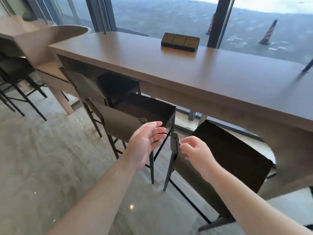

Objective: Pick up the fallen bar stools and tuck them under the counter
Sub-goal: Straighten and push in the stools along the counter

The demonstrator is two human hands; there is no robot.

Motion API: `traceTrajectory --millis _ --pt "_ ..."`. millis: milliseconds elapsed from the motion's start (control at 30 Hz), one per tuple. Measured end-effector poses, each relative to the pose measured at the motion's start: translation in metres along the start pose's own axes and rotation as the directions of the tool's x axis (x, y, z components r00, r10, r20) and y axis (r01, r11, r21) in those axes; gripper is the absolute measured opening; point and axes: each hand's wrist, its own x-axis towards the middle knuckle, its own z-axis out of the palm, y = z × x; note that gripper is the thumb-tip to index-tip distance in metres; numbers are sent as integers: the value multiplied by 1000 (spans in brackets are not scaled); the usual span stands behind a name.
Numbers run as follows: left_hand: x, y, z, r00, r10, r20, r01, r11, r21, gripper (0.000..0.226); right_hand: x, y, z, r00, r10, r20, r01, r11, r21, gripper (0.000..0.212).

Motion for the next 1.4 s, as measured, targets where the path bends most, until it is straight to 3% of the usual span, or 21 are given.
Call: traceTrajectory --millis 167,300,433,633,767,967,1100,1167,1267,1400 --pt "37 -12 10 995 -74 63 72 997 42 39 8 15 -11 996 1 -90 -7 997 -76 12" --pt "62 -35 29 992 -99 75 75 960 271 24 18 40 -18 993 -30 -111 6 977 -212 16" --pt "86 -53 43 988 -63 138 -26 828 559 22 22 68 -20 999 14 -36 -27 918 -396 34" --pt "125 -70 60 962 -116 246 -100 691 716 31 27 88 -19 1000 14 12 -5 852 -523 38" --pt "136 -78 54 908 -108 406 -300 510 806 42 27 93 -15 1000 31 -2 -27 826 -563 36" --pt "154 -80 20 781 -221 584 -554 184 812 43 33 89 -6 998 51 -46 -68 778 -624 32" --pt "159 -74 22 668 -309 677 -719 -31 694 65 25 91 -5 992 70 -108 -127 683 -719 28" --pt "161 -73 24 632 -329 702 -764 -114 635 61 13 98 -10 981 93 -172 -192 622 -759 22" --pt "162 -74 23 599 -274 753 -801 -187 569 41 -15 116 -29 945 119 -305 -323 496 -806 13" --pt "162 -80 20 583 -211 784 -812 -176 557 36 -45 137 -49 908 84 -409 -413 329 -849 21"
